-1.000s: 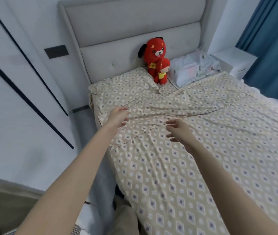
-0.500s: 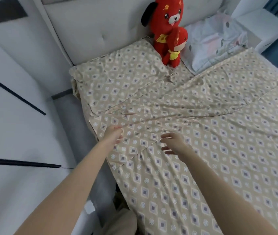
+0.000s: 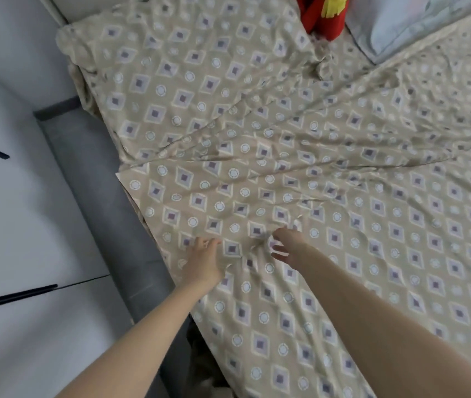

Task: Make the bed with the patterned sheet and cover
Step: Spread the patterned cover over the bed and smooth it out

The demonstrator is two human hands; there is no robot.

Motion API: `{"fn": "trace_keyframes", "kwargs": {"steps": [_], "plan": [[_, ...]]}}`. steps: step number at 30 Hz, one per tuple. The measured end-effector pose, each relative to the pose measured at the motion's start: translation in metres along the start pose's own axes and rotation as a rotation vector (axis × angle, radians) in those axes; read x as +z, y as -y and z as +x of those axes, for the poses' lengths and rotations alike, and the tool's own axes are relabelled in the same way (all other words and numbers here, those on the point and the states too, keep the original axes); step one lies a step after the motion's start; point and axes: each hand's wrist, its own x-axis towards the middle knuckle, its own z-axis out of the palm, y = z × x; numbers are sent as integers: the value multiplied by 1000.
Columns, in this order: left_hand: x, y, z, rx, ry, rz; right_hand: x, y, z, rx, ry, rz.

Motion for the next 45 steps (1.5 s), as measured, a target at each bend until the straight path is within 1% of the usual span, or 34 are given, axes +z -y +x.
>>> {"fn": "trace_keyframes", "kwargs": {"steps": [2, 5, 7, 9, 12, 15, 19, 23, 26, 29, 32, 35, 38, 39, 40, 41, 43, 44, 45], "plan": [[15, 6, 7, -8, -21, 153, 1, -4, 15, 22, 26, 94], [27, 13, 13, -32, -146, 413, 0, -6, 37, 35, 13, 279], [25, 11, 15, 0, -194, 538, -1, -4, 40, 5, 22, 322], [20, 12, 17, 38, -203, 618, -3, -2, 38, -58, 32, 274], [7, 19, 9, 83, -146, 664, -5, -6, 27, -170, -3, 169], [-9, 18, -14, 143, -142, 741, -16, -19, 7, -197, -37, 78], [-16, 11, -52, 188, -62, 828, -32, -41, -24, -188, -23, 3], [-10, 9, -87, 170, -4, 825, -49, -60, -50, -173, 28, -79], [13, 13, -103, 177, 33, 809, -60, -81, -57, -165, 10, -103], [48, 20, -106, 145, 69, 783, -73, -105, -54, -100, -8, -93], [79, 26, -102, 113, 105, 789, -81, -125, -40, -66, -72, -90], [96, 33, -101, 79, 209, 806, -82, -141, -25, -23, -94, -31], [88, 43, -102, -35, 399, 770, -76, -149, -21, 34, -56, 6], [83, 48, -100, -75, 437, 734, -74, -151, -20, 49, -56, 22], [75, 52, -98, -110, 441, 681, -70, -151, -22, 65, -56, 31], [67, 55, -93, -136, 408, 621, -66, -153, -21, 73, -48, 45], [48, 64, -78, -196, 285, 413, -55, -147, -24, 75, -77, 44], [38, 66, -70, -224, 216, 293, -52, -146, -23, 56, -122, 29], [25, 70, -62, -251, 146, 170, -47, -142, -24, 37, -226, 14]]}}
